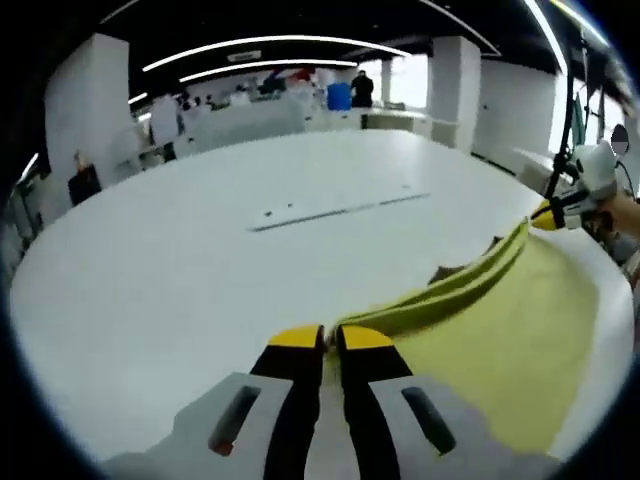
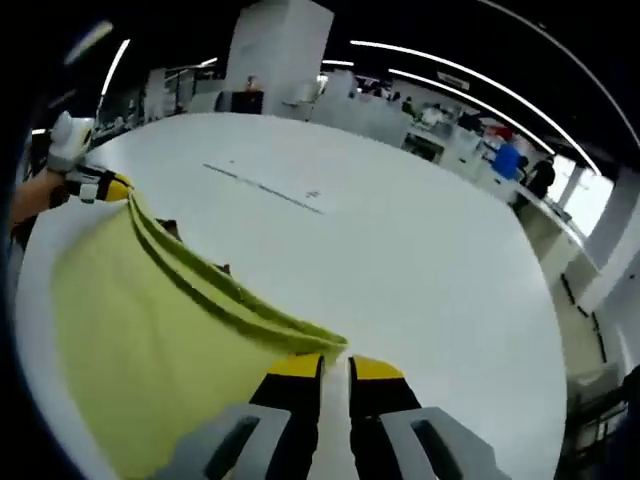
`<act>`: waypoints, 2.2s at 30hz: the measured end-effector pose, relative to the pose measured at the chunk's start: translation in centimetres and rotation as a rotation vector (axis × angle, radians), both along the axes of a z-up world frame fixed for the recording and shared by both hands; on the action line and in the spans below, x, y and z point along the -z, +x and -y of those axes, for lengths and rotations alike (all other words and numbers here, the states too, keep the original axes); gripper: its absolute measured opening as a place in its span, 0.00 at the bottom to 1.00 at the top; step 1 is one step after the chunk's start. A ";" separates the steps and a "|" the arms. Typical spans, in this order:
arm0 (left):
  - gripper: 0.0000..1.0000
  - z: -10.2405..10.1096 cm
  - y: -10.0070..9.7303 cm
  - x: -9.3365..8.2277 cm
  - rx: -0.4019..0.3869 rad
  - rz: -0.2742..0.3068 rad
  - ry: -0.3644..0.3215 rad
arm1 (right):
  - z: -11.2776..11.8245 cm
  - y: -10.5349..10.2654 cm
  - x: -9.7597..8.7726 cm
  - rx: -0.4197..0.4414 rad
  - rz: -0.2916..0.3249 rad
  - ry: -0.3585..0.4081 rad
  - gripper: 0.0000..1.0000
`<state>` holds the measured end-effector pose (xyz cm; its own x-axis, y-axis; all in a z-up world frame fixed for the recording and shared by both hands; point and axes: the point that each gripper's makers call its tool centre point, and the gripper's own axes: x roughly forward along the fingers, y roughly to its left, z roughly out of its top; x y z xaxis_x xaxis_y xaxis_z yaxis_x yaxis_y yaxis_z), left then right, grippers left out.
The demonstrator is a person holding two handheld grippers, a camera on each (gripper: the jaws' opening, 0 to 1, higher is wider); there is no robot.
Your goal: Fold the garment on the visible template until the final outline fits inside the template.
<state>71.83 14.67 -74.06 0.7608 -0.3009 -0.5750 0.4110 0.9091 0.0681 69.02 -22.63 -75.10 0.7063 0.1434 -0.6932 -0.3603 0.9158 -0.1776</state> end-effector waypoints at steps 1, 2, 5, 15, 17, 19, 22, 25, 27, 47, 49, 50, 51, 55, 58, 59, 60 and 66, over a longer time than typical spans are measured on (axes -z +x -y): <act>0.06 -0.3 0.1 -0.1 -0.018 0.005 0.003 | 0.1 -0.1 0.0 0.010 -0.002 0.002 0.07; 0.04 -0.7 0.2 -0.3 -0.061 0.005 -0.020 | 0.2 -0.2 -0.1 0.031 -0.007 0.019 0.09; 0.06 -1.0 0.4 -0.9 -0.088 0.017 -0.064 | 0.1 -0.3 -0.2 0.049 -0.013 0.062 0.11; 0.19 -1.3 -2.1 -0.6 -0.053 -0.040 -0.045 | -2.0 -1.9 -1.4 0.023 -0.031 0.140 0.29; 0.22 -1.2 -2.9 -0.8 -0.041 -0.050 -0.066 | -2.4 -2.7 -1.4 0.021 -0.056 0.158 0.32; 0.25 -1.0 -3.6 -1.0 -0.034 -0.061 -0.096 | -2.7 -3.4 -1.6 0.018 -0.073 0.176 0.35; 0.30 -0.7 -4.9 -1.5 -0.007 -0.066 -0.139 | -3.0 -4.4 -2.1 0.018 -0.091 0.199 0.41; 0.34 -0.5 -6.0 -1.9 0.019 -0.071 -0.165 | -3.6 -5.3 -2.8 0.005 -0.098 0.238 0.48; 0.38 -0.3 -6.9 -2.2 0.036 -0.079 -0.187 | -4.0 -6.0 -3.2 -0.005 -0.110 0.264 0.52; 0.44 0.1 -15.1 -2.7 0.199 -0.136 -0.233 | -4.9 -13.9 -3.4 -0.086 -0.180 0.329 0.60; 0.44 0.1 -15.8 -2.3 0.213 -0.145 -0.221 | -4.9 -14.6 -3.3 -0.089 -0.184 0.338 0.59; 0.43 0.0 -16.1 -2.1 0.209 -0.150 -0.213 | -4.9 -15.0 -3.2 -0.094 -0.181 0.341 0.58; 0.42 -0.1 -16.3 -1.9 0.204 -0.152 -0.210 | -4.7 -15.1 -3.0 -0.100 -0.182 0.343 0.57; 0.41 -0.3 -17.2 -0.9 0.197 -0.170 -0.211 | -4.5 -16.1 -2.4 -0.110 -0.195 0.363 0.53; 0.39 -0.5 -17.6 -0.1 0.189 -0.187 -0.212 | -4.5 -16.9 -1.9 -0.103 -0.201 0.384 0.53; 0.39 -0.5 -17.8 0.2 0.186 -0.195 -0.216 | -4.5 -17.1 -1.8 -0.096 -0.204 0.388 0.52; 0.38 -0.5 -17.9 0.4 0.185 -0.201 -0.215 | -4.5 -17.5 -1.5 -0.098 -0.206 0.390 0.52; 0.28 -0.9 -18.1 1.6 0.167 -0.225 -0.225 | -4.2 -18.2 -0.1 -0.091 -0.217 0.394 0.41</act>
<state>53.70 15.56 -75.69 0.5519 -0.5489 -0.6278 0.5373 0.8098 -0.2357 50.81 -18.41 -75.01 0.5230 0.4808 -0.7037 -0.4327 0.8612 0.2668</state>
